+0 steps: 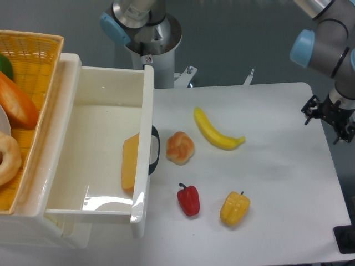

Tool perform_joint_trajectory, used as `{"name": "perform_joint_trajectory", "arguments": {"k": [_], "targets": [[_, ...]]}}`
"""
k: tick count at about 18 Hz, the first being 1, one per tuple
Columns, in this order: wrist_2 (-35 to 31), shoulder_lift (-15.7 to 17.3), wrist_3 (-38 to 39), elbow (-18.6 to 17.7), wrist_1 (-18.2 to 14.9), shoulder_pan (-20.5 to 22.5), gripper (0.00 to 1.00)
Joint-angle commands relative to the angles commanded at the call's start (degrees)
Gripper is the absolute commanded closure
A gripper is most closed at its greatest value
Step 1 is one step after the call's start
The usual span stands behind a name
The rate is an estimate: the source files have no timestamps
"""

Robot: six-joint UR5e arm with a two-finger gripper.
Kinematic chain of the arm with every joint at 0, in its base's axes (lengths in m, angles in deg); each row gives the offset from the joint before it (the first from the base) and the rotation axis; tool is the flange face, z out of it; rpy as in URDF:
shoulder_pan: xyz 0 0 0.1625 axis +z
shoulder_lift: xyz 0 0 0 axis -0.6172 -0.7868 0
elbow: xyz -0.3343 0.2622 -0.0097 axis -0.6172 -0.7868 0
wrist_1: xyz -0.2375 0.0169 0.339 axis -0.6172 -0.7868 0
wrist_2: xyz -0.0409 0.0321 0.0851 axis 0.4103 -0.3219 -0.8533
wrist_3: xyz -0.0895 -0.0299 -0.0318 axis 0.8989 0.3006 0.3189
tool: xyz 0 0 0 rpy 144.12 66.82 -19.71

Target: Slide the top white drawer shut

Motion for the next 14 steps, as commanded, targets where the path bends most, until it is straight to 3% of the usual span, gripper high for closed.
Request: {"name": "perform_joint_trajectory", "arguments": {"k": [5,14], "targets": [[0.09,0.44,0.0,-0.96,0.09,-0.18,0.0],[0.53,3.95,0.26,-9.13,3.86,0.0,0.0]]}}
